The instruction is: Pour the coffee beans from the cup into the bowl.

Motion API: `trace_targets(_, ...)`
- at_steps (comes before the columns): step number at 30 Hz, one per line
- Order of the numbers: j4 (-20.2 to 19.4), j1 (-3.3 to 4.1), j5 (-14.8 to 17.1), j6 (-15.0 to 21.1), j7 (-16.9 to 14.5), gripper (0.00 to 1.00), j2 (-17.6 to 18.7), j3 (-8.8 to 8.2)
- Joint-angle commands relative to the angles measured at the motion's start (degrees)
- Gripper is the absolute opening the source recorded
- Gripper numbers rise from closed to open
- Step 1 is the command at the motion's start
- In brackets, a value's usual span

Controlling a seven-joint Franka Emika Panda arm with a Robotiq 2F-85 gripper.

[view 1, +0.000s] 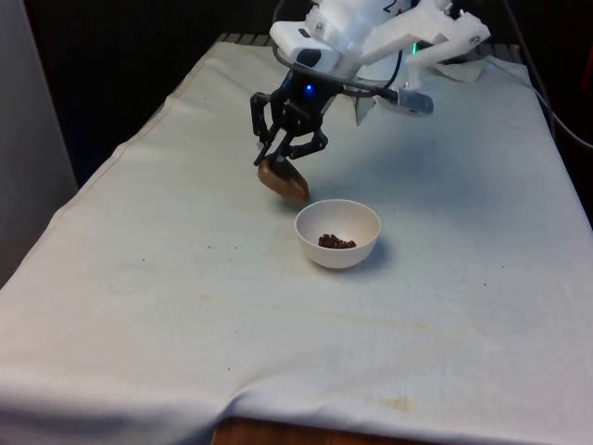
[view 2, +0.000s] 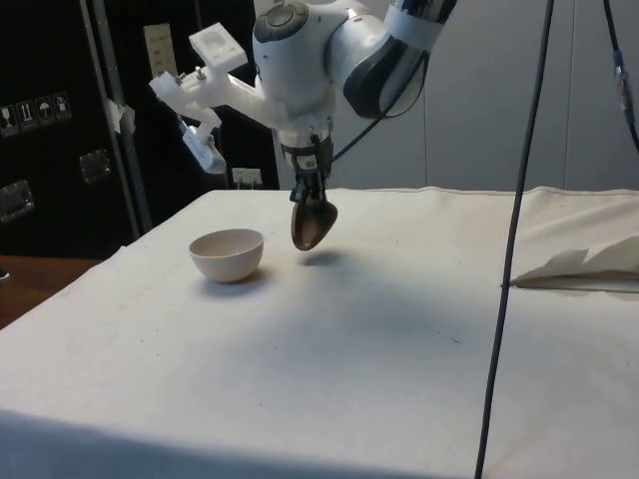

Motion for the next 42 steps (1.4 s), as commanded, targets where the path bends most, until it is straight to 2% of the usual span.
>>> trace_targets(1, -0.52, -0.63, 1.09, 1.66, -1.26, 0.01, 0.0, 0.29)
trace_targets(7, -0.74, -0.74, 2.75, 3.67, -3.04, 0.01, 0.11, -0.34)
trace_targets(8, -0.29, 0.0, 1.95, 2.46, -2.06, 0.01, 0.11, -0.74)
trace_targets(9, -0.92, -0.74, 3.32, 4.41, -3.67, 0.01, 0.11, -0.57)
trace_targets(16, -2.12, -0.86, 6.13, 7.16, -6.82, 0.01, -0.06, -1.78)
trace_targets(17, -1.49, -0.06, 5.27, 6.25, -5.84, 0.01, 0.11, -2.41)
trace_targets(18, -2.29, -0.86, 6.65, 7.39, -7.33, 0.01, -0.06, -1.89)
trace_targets(23, -3.04, -0.97, 9.28, 8.37, -10.14, 0.01, -0.23, -2.46)
trace_targets(25, -3.38, -1.03, 11.17, 8.77, -12.15, 0.01, -0.23, -2.75)
trace_targets(26, -2.46, -0.06, 9.68, 7.73, -10.54, 0.01, 0.0, -3.5)
trace_targets(27, -3.44, -1.09, 11.92, 8.82, -12.95, 0.01, -0.17, -2.86)
trace_targets(34, -3.32, -1.09, 18.28, 9.4, -19.08, 0.01, 0.23, -3.67)
trace_targets(35, -2.86, -0.11, 17.07, 8.37, -17.82, 0.01, 0.06, -4.47)
trace_targets(36, -3.27, -1.09, 19.02, 9.45, -19.71, 0.01, 0.29, -3.72)
trace_targets(37, -3.21, -1.15, 20.57, 9.63, -21.14, 0.01, 0.4, -3.9)
trace_targets(39, -3.21, -1.15, 21.26, 9.74, -21.77, 0.01, 0.46, -3.95)
trace_targets(42, -3.15, -1.26, 24.24, 10.03, -24.47, 0.01, 0.69, -4.13)
